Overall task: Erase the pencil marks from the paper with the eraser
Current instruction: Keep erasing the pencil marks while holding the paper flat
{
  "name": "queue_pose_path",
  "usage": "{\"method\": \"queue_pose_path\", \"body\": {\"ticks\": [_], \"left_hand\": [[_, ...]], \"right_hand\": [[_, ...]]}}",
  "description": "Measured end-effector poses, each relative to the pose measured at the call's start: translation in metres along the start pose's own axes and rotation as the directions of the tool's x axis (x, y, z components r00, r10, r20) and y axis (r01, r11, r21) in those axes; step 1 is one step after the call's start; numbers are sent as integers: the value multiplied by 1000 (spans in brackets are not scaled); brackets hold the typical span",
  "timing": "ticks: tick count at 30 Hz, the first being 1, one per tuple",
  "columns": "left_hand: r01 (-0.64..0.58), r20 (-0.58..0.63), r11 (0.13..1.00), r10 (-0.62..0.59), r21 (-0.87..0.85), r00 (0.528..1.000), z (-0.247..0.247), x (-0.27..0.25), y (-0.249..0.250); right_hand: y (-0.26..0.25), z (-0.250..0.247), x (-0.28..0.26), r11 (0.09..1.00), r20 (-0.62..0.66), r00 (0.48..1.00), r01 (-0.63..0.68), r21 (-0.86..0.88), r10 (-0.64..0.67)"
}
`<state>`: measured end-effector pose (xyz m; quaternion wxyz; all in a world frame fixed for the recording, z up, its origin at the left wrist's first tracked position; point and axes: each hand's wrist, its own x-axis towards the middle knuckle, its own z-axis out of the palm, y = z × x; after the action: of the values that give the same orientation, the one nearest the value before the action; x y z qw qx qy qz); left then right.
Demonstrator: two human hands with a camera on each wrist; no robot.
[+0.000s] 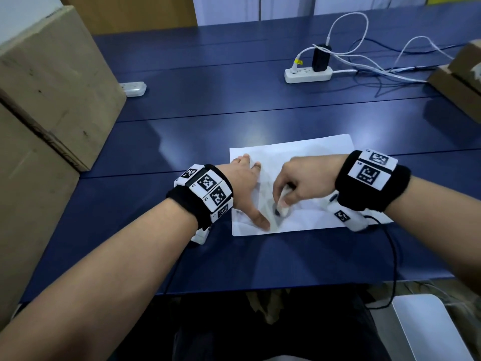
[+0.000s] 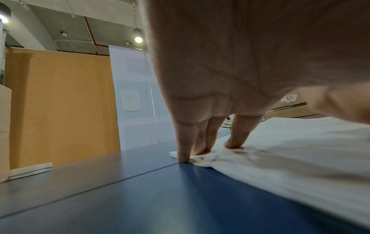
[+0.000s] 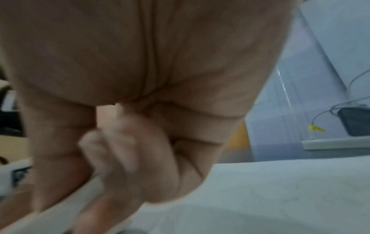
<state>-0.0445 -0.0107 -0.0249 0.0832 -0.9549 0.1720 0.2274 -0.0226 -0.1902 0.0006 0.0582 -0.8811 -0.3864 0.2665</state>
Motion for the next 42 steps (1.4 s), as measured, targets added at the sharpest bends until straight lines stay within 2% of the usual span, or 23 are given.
{"method": "queue_pose_path", "body": {"ticks": [3, 5, 6, 8, 10, 11, 12, 14, 16, 18, 20, 22, 24, 26, 28, 30, 32, 34, 36, 38, 40, 42], "left_hand": [[-14, -10, 1000, 14, -11, 1000, -1, 0, 0], [-17, -16, 1000, 17, -19, 1000, 0, 1, 0], [-16, -21, 1000, 16, -20, 1000, 1, 1, -1], [-13, -21, 1000, 13, -14, 1000, 2, 2, -1], [-6, -11, 1000, 6, -8, 1000, 2, 1, -1], [-2, -6, 1000, 2, -8, 1000, 2, 1, 0], [-1, -3, 1000, 1, -6, 1000, 1, 1, 1], [-7, -6, 1000, 7, -1, 1000, 0, 1, 1], [-12, -9, 1000, 12, -13, 1000, 0, 1, 0], [-12, -9, 1000, 11, -21, 1000, 0, 1, -1], [-10, -5, 1000, 10, -18, 1000, 0, 0, 0], [-10, -4, 1000, 10, -9, 1000, -1, -1, 1], [-8, -5, 1000, 8, -1, 1000, -1, -3, 3], [-3, -2, 1000, 3, 3, 1000, -2, -2, 3], [-1, 5, 1000, 1, 0, 1000, -2, -1, 2], [-1, 13, 1000, 1, -14, 1000, -1, 0, 0], [3, 13, 1000, -2, -28, 1000, 0, 1, -1], [1, 1, 1000, -1, -28, 1000, 0, 0, 0], [1, 4, 1000, -1, -16, 1000, -1, 0, 1], [6, 11, 1000, -6, -8, 1000, -2, -1, 3], [4, 10, 1000, -4, -3, 1000, -2, -1, 3], [-2, 6, 1000, 2, -6, 1000, -2, 0, 1]], "right_hand": [[14, -7, 10, 989, -244, 959, -148, -6, 142], [19, -6, 9, 985, -283, 944, -174, 16, 171], [19, -6, 7, 990, -256, 956, -143, 16, 142], [10, -2, -1, 999, -102, 994, -44, 24, 46], [1, 3, -7, 999, 60, 998, 18, 44, -21], [0, 4, -8, 999, 81, 996, 28, 43, -32], [2, 4, -7, 999, 56, 998, 22, 29, -23], [9, 1, 2, 999, -87, 995, -44, -8, 43], [19, -4, 9, 990, -245, 960, -140, 1, 136], [25, -5, 10, 985, -301, 938, -172, 26, 171], [21, -5, 4, 994, -239, 965, -108, 22, 110], [9, -1, -5, 999, -47, 999, -15, 44, 18], [0, 3, -10, 997, 106, 994, 29, 70, -36], [2, 4, -7, 999, 68, 997, 17, 40, -19], [10, 0, 1, 999, -94, 994, -51, 1, 51], [21, -4, 7, 991, -245, 960, -137, 13, 136], [28, -6, 7, 986, -300, 940, -161, 30, 163], [23, -6, 2, 994, -235, 966, -103, 29, 107], [10, -2, -6, 999, -50, 998, -22, 40, 24], [1, 2, -10, 999, 87, 996, 13, 53, -18], [2, 1, -7, 1000, 51, 999, -1, 29, -1], [10, -2, 1, 998, -105, 992, -64, 9, 65]]}}
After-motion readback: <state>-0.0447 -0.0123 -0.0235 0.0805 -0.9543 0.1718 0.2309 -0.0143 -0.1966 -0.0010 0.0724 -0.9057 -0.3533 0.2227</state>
